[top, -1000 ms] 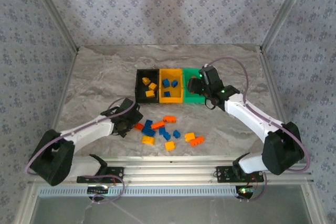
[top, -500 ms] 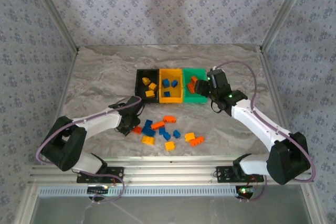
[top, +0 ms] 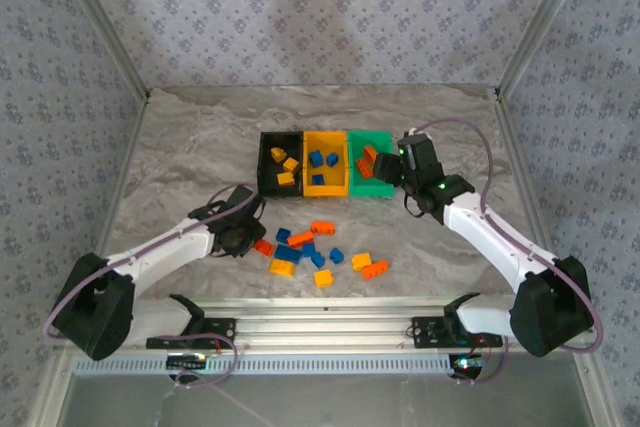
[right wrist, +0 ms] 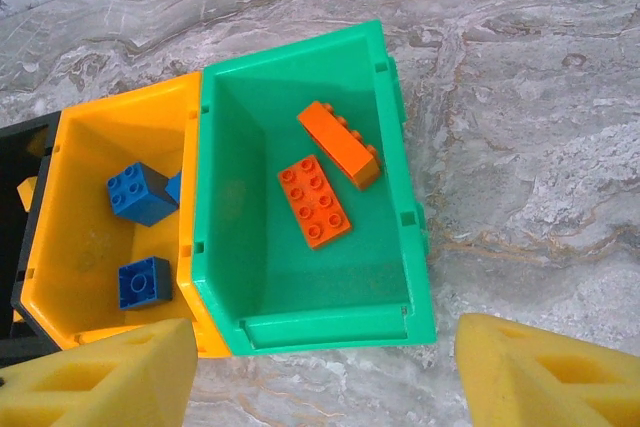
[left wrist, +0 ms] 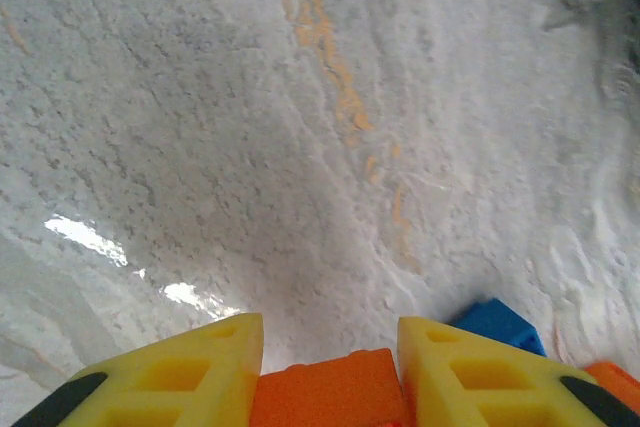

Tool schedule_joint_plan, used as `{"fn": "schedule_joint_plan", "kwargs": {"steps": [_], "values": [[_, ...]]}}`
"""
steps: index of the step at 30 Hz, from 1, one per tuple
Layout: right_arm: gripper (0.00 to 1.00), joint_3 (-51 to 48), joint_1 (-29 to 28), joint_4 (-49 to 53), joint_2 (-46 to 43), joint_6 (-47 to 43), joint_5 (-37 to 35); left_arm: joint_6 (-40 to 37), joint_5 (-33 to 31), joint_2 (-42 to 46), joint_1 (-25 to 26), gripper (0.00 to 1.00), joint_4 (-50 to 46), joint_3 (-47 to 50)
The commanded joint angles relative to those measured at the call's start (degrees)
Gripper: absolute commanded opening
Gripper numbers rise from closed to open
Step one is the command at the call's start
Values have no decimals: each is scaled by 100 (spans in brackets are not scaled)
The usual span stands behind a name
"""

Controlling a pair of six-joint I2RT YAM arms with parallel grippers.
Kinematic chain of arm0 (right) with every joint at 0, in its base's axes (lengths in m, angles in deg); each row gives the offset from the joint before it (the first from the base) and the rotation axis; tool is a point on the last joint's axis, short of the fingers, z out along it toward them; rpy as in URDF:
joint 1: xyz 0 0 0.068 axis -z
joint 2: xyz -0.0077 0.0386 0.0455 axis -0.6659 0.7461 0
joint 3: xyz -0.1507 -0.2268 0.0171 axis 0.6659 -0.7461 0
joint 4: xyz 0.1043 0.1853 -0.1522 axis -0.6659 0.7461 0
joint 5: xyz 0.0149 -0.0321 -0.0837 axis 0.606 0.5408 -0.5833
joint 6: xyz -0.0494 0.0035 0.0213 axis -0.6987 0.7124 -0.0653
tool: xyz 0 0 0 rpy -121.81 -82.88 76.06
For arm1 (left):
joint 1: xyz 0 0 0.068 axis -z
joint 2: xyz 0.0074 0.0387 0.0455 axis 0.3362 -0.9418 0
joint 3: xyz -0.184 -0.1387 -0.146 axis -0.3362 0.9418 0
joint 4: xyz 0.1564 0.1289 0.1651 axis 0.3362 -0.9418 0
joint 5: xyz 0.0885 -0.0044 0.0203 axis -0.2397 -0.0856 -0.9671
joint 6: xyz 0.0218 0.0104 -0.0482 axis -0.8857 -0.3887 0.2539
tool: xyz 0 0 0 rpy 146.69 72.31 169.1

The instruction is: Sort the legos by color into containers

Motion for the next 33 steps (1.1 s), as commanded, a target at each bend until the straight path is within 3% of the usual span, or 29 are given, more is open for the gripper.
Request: {"fn": "schedule_joint_plan", "kwargs": {"steps": [1,7,13,23,30,33], "values": [[71,-119,55,-40,-178,54,-92,-240,42,242,-23,37,-373,-389],[71,-413,75,22,-507,156,-103,-921,-124,-292,178,38,-18,-1567],[71,-847,82,123,-921,272,-128,-1602,-336,-1935,646,38,507,-3374],[71,-1354,144,336,-1483,385,-143,-2373,-636,-4993,1059,38,-403,-7167],[72,-1495,190,402,-1657,385,-121,-2478,-620,-6520,1100,39,-1212,-9507],[73,-1502,214,391,-1679,355,-86,-2522,-574,-6981,1103,49,-1505,-10347]]}}
